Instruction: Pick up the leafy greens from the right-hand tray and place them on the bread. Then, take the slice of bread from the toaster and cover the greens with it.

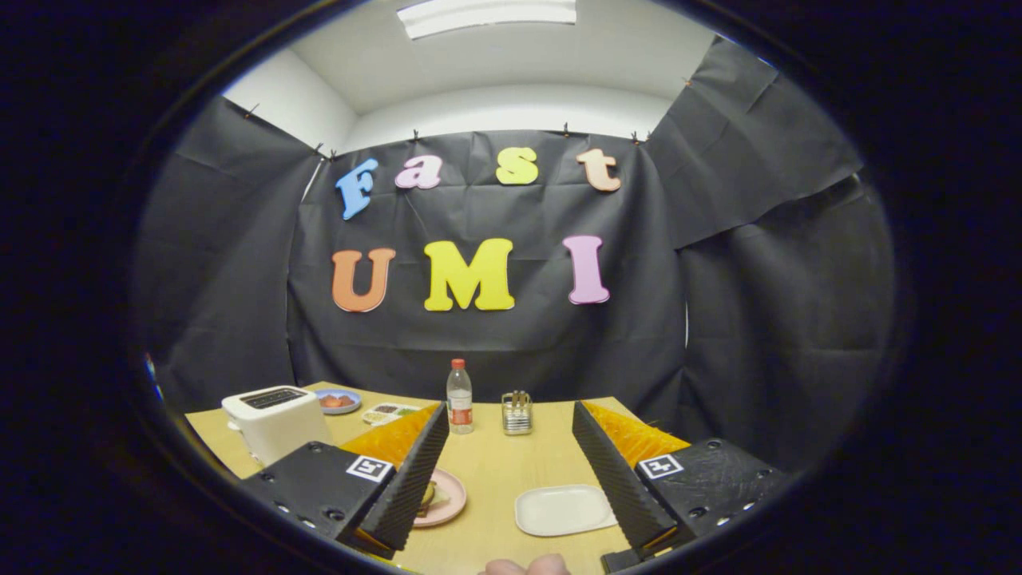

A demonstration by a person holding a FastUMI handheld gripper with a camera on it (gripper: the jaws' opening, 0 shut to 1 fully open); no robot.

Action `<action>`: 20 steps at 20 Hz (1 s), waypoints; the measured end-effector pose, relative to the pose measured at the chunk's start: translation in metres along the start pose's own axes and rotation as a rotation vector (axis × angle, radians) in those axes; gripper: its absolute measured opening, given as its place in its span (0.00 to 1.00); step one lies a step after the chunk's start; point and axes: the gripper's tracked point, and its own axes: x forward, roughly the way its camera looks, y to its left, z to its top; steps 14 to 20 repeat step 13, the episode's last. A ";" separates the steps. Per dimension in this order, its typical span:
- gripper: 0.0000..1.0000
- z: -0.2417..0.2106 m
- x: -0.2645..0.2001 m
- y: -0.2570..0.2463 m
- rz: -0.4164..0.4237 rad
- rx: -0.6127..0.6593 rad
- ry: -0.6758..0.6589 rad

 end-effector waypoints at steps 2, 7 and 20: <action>0.95 0.006 -0.002 0.007 0.003 -0.002 -0.018; 0.96 0.010 -0.006 0.033 0.044 -0.009 -0.029; 0.95 0.004 -0.004 0.051 0.089 -0.003 -0.008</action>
